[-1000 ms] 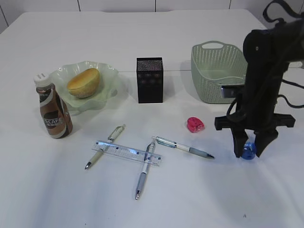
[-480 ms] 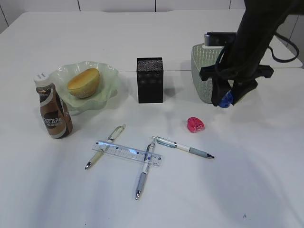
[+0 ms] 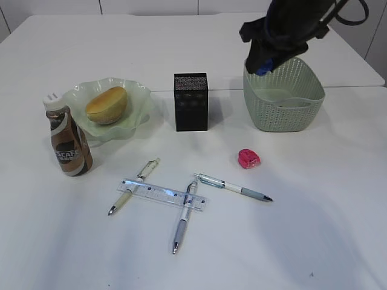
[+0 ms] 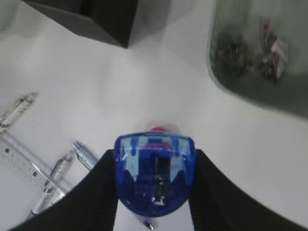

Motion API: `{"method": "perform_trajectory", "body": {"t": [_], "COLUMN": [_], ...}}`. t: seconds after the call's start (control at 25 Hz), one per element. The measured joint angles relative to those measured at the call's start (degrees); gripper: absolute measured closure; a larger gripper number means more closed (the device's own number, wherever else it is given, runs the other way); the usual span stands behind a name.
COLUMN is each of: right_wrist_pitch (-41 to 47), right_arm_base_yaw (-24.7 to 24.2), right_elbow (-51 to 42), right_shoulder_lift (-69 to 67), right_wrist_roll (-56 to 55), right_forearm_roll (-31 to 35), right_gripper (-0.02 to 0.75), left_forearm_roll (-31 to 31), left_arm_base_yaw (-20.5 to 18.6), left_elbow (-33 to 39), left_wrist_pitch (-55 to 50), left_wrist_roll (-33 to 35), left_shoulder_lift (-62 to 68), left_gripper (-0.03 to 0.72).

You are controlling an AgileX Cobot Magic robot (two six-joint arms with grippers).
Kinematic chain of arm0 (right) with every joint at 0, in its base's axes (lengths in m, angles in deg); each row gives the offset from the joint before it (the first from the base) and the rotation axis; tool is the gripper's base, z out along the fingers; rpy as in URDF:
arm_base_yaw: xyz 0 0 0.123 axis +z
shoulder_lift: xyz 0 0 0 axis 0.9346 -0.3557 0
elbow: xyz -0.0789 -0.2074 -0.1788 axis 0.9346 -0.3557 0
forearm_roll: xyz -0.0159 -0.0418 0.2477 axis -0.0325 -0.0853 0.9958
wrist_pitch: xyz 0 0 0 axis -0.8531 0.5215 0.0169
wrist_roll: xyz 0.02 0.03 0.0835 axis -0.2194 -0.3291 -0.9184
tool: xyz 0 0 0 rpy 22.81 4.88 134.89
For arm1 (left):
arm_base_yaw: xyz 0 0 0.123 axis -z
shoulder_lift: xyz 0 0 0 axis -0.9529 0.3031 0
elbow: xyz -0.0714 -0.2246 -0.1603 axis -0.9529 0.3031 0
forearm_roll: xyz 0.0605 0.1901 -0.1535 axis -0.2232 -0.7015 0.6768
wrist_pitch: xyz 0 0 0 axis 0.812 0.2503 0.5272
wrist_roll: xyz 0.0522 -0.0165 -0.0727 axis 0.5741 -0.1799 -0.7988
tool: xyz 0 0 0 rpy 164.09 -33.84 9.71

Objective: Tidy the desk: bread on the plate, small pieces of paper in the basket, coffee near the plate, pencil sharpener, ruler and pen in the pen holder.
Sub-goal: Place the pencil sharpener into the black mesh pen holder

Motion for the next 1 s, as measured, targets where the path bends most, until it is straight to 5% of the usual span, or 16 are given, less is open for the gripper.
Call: {"method": "perform_trajectory", "body": {"t": [0.24, 0.44, 0.48, 1.0], "right_wrist_pitch": [-8.62, -12.24, -19.65, -32.72], "right_arm_base_yaw": [3.4, 4.1, 4.71, 4.71], "right_elbow": [1.68, 1.68, 1.71, 1.71], "right_shoulder_lift": [-0.08, -0.22, -1.07, -8.15], "right_wrist_roll": [10.54, 11.58, 12.64, 16.97], "right_forearm_roll": [4.48, 4.98, 8.13, 19.09], "right_gripper": [0.405, 0.405, 0.405, 0.405], "left_forearm_roll": [0.0, 0.0, 0.0, 0.0], "left_arm_base_yaw": [0.0, 0.0, 0.0, 0.0], "left_elbow": [0.0, 0.0, 0.0, 0.0], "left_wrist_pitch": [0.0, 0.0, 0.0, 0.0], "left_wrist_roll": [0.0, 0.0, 0.0, 0.0], "left_shoulder_lift": [0.0, 0.0, 0.0, 0.0], "left_gripper": [0.222, 0.222, 0.222, 0.222]}}
